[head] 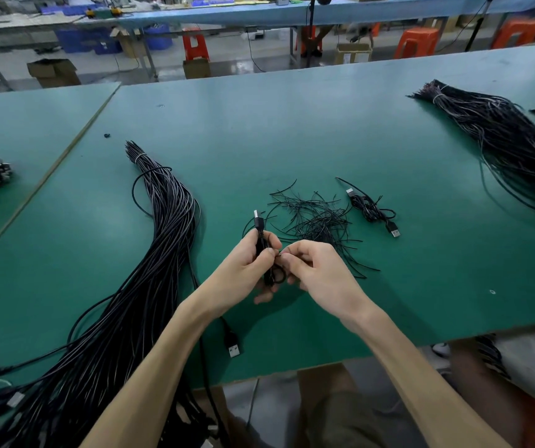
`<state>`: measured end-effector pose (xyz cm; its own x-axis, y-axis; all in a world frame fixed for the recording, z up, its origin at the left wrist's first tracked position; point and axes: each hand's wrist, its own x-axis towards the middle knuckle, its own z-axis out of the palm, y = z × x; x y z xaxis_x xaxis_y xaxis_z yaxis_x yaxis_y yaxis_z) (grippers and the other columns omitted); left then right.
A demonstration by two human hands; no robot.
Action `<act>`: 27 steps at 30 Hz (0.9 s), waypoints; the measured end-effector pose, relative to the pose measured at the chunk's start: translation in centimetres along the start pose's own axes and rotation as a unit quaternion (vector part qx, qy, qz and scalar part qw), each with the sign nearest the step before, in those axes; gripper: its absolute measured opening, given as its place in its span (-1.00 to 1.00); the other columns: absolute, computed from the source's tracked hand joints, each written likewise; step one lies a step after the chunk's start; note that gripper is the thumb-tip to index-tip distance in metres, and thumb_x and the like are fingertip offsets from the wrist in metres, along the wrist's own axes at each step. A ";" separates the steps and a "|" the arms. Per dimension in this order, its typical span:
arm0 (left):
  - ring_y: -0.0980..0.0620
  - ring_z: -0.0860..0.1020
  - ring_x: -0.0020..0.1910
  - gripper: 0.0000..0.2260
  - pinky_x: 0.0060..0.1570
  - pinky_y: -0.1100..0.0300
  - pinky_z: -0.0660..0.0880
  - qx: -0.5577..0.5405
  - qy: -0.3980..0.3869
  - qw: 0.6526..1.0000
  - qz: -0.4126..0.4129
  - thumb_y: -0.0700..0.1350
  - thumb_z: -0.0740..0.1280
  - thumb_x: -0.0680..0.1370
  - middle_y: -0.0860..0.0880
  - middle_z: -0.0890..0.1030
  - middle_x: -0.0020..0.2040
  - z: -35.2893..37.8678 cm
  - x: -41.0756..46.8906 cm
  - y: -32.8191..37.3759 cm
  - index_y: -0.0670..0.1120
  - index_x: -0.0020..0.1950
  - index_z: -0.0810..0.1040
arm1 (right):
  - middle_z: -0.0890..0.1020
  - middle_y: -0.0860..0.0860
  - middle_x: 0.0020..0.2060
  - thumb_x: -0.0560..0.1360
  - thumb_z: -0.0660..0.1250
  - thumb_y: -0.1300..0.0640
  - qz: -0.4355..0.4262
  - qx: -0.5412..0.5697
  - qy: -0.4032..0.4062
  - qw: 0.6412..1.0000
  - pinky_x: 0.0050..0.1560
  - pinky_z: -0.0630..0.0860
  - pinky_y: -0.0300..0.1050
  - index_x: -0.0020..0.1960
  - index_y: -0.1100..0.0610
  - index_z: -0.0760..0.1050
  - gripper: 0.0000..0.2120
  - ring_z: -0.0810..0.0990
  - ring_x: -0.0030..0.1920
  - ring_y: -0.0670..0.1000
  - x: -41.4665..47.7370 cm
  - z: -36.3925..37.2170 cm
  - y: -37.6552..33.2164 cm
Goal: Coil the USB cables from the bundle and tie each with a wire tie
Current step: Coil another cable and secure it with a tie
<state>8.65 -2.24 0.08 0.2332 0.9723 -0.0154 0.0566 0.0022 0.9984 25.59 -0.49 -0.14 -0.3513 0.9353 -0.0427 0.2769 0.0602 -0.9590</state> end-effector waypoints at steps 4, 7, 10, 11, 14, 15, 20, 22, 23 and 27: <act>0.00 0.48 -0.40 -0.95 -0.55 0.24 0.29 -0.007 0.002 1.000 -0.001 -0.16 0.12 0.67 -0.04 0.55 -0.31 -0.2 0.1 -0.2 -0.11 0.09 0.34 | 0.64 -0.14 -0.33 0.66 0.33 0.08 -0.015 0.008 -0.011 1.000 -0.26 0.41 -0.38 -0.01 0.09 0.62 -0.86 0.53 -0.33 -0.22 0.0 -0.4 -0.3; 0.02 0.45 -0.40 -0.92 -0.51 0.27 0.29 -0.018 0.006 1.000 -0.010 -0.10 0.14 0.62 -0.02 0.55 -0.30 -0.3 0.1 -0.2 -0.06 0.08 0.37 | 0.63 -0.09 -0.33 0.63 0.37 0.05 -0.014 0.026 -0.007 1.000 -0.23 0.41 -0.31 -0.06 0.11 0.62 -0.83 0.53 -0.31 -0.15 -0.1 -0.6 -0.5; 0.06 0.44 -0.36 -0.90 -0.45 0.26 0.33 -0.021 0.023 0.999 -0.013 -0.11 0.14 0.60 0.06 0.52 -0.28 -0.3 0.3 -0.3 -0.01 0.08 0.40 | 0.66 0.02 -0.30 0.60 0.42 0.07 -0.040 0.009 0.009 0.999 -0.22 0.48 -0.19 -0.14 0.11 0.58 -0.83 0.55 -0.30 -0.09 -0.3 -0.4 -0.9; 0.08 0.44 -0.36 -0.90 -0.45 0.26 0.34 -0.027 0.027 0.999 -0.012 -0.11 0.14 0.60 0.08 0.51 -0.27 -0.3 0.3 -0.3 -0.01 0.08 0.41 | 0.67 0.06 -0.27 0.59 0.43 0.07 -0.052 -0.001 0.013 0.999 -0.20 0.53 -0.10 -0.16 0.10 0.57 -0.82 0.57 -0.29 -0.04 -0.3 -0.3 -1.0; 0.11 0.45 -0.36 -0.88 -0.44 0.28 0.35 -0.054 0.035 0.998 -0.005 -0.12 0.15 0.60 0.08 0.50 -0.21 -0.4 0.2 -0.3 0.00 0.08 0.44 | 0.69 0.05 -0.25 0.57 0.46 0.06 -0.073 -0.019 0.021 0.997 -0.13 0.53 0.01 -0.16 0.09 0.60 -0.83 0.58 -0.22 0.11 -0.4 -0.3 -1.4; 0.11 0.44 -0.37 -0.88 -0.44 0.29 0.35 -0.065 0.036 0.997 -0.002 -0.12 0.16 0.60 0.07 0.50 -0.21 -0.4 0.2 -0.3 0.00 0.08 0.45 | 0.69 0.02 -0.26 0.56 0.47 0.07 -0.081 -0.026 0.022 0.996 -0.19 0.51 -0.10 -0.16 0.09 0.61 -0.85 0.57 -0.25 0.04 -0.4 -0.3 -1.5; 0.11 0.42 -0.41 -0.87 -0.47 0.31 0.32 -0.069 0.030 0.997 0.002 -0.13 0.16 0.61 0.05 0.48 -0.27 -0.6 0.1 -0.2 0.03 0.05 0.49 | 0.69 -0.10 -0.30 0.54 0.48 0.08 -0.086 -0.105 0.035 0.990 -0.23 0.42 -0.43 -0.11 0.06 0.66 -0.92 0.58 -0.32 -0.22 -0.3 -0.3 -2.4; 0.10 0.40 -0.42 -0.85 -0.48 0.31 0.30 -0.053 0.027 0.998 0.000 -0.13 0.15 0.60 0.04 0.46 -0.29 -0.6 0.1 -0.2 0.05 0.03 0.49 | 0.68 -0.14 -0.34 0.52 0.49 0.06 -0.062 -0.129 0.018 0.989 -0.30 0.41 -0.44 -0.10 0.05 0.68 -0.93 0.56 -0.36 -0.24 0.0 -0.6 -2.9; 0.09 0.38 -0.43 -0.85 -0.48 0.30 0.28 -0.046 0.026 0.999 0.000 -0.14 0.14 0.59 0.02 0.44 -0.29 -0.5 0.1 -0.2 0.05 0.02 0.49 | 0.67 -0.13 -0.37 0.51 0.49 0.04 -0.048 -0.142 0.002 0.989 -0.36 0.38 -0.41 -0.12 0.04 0.68 -0.92 0.53 -0.39 -0.23 0.1 -0.7 -3.1; 0.06 0.27 -0.44 -0.84 -0.48 0.28 0.22 -0.035 0.016 0.999 0.006 -0.18 0.11 0.57 -0.08 0.42 -0.27 -0.5 0.1 0.0 -0.05 0.05 0.45 | 0.64 -0.12 -0.43 0.50 0.50 0.09 -0.029 -0.173 -0.043 0.984 -0.44 0.34 -0.39 -0.19 0.02 0.67 -0.90 0.49 -0.45 -0.23 0.6 -1.1 -3.8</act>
<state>8.21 -2.00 0.11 0.2015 0.9795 -0.0033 -0.0150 0.0064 0.9999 25.35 0.22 3.83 -0.4466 0.8943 -0.0280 0.5361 0.2424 -0.8086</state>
